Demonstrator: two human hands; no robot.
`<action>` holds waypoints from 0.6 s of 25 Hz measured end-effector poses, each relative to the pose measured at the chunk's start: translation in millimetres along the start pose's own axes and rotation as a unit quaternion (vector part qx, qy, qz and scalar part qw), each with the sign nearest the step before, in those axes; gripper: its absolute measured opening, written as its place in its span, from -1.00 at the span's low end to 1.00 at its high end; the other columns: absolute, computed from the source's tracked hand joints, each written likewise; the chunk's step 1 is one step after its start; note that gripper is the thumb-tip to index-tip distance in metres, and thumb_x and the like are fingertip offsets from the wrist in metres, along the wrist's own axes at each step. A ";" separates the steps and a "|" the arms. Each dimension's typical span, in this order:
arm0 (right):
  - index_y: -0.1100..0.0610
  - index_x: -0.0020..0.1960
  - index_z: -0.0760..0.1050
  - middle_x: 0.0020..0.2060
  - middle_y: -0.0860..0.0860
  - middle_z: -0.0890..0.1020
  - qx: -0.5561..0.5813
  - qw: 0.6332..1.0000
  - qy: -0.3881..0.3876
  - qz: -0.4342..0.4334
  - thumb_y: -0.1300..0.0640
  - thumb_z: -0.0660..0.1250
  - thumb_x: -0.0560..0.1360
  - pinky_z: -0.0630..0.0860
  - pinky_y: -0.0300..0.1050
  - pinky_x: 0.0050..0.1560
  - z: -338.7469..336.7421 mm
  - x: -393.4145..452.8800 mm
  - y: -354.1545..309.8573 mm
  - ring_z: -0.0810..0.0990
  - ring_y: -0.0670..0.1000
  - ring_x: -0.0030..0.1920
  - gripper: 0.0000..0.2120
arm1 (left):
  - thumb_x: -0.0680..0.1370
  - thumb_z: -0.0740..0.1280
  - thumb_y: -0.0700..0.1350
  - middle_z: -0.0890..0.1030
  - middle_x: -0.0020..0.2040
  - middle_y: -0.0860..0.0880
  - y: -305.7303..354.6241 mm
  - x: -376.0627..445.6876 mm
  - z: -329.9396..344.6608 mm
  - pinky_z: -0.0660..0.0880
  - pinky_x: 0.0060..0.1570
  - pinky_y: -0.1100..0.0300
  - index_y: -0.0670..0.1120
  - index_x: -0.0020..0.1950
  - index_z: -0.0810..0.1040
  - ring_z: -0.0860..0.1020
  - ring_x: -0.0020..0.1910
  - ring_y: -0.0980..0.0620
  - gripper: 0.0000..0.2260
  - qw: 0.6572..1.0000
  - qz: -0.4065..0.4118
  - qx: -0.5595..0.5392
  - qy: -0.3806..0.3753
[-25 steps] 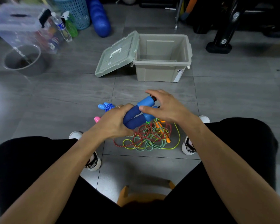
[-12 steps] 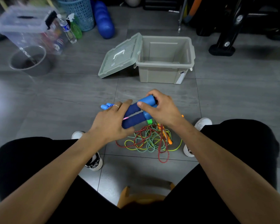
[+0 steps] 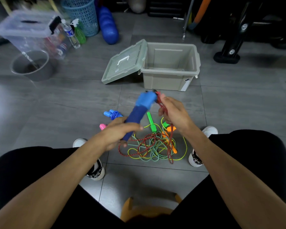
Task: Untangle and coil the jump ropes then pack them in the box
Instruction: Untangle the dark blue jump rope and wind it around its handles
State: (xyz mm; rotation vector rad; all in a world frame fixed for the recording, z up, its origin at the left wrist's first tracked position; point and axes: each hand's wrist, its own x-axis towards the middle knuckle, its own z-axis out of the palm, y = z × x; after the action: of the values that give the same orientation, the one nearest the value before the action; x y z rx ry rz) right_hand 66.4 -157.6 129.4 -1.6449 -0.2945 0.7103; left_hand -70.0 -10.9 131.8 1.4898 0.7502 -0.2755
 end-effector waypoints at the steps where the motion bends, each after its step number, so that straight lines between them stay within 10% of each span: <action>1: 0.08 -0.11 0.54 -0.42 0.02 0.47 -0.031 0.999 0.015 -0.027 0.03 0.18 0.61 0.25 -0.28 -0.52 -0.9 0.4 4.5 0.31 -0.15 -0.55 -0.77 | 0.27 0.45 -0.02 0.44 -0.43 0.03 0.4 1.8 -1.0 0.28 -0.57 0.29 -0.12 0.01 0.52 0.38 -0.55 0.12 -0.63 0.996 -0.016 -0.084 0.016; 8: 0.18 0.10 0.54 -0.09 0.12 0.60 -0.410 0.877 -0.046 -0.248 0.26 0.21 0.54 0.52 0.03 -0.08 27.8 -19.5 21.6 0.58 0.17 -0.09 -0.81 | 0.50 0.32 -0.18 0.56 -0.36 0.05 12.2 -2.4 6.5 0.22 -0.59 0.35 -0.06 -0.12 0.43 0.34 -0.55 0.14 -0.93 0.965 -0.019 -0.260 0.031; 12: 0.17 0.19 0.41 0.04 0.13 0.53 -0.590 0.772 -0.100 -0.215 0.30 0.17 0.49 0.38 0.00 -0.23 45.0 -37.3 13.4 0.58 0.25 -0.04 -0.71 | 0.51 0.30 -0.18 0.67 0.01 -0.15 17.3 -2.3 3.9 0.23 -0.61 0.38 -0.08 -0.02 0.43 0.34 -0.54 0.14 -0.91 0.946 0.004 -0.323 0.019; 15: 0.19 0.21 0.40 0.08 0.13 0.52 -0.641 0.710 -0.158 -0.245 0.27 0.17 0.48 0.28 -0.02 -0.27 52.4 -50.1 10.9 0.60 0.24 -0.04 -0.70 | 0.51 0.32 -0.13 0.65 -0.16 -0.07 14.9 5.4 -6.1 0.21 -0.64 0.38 -0.07 -0.06 0.44 0.35 -0.55 0.15 -0.92 0.940 -0.006 -0.340 0.030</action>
State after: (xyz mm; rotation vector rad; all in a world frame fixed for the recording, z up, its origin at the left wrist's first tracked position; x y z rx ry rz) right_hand -6.0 -146.1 130.5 -2.5251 -1.7247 0.3048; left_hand -58.7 -2.2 140.9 0.8369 0.7975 0.0302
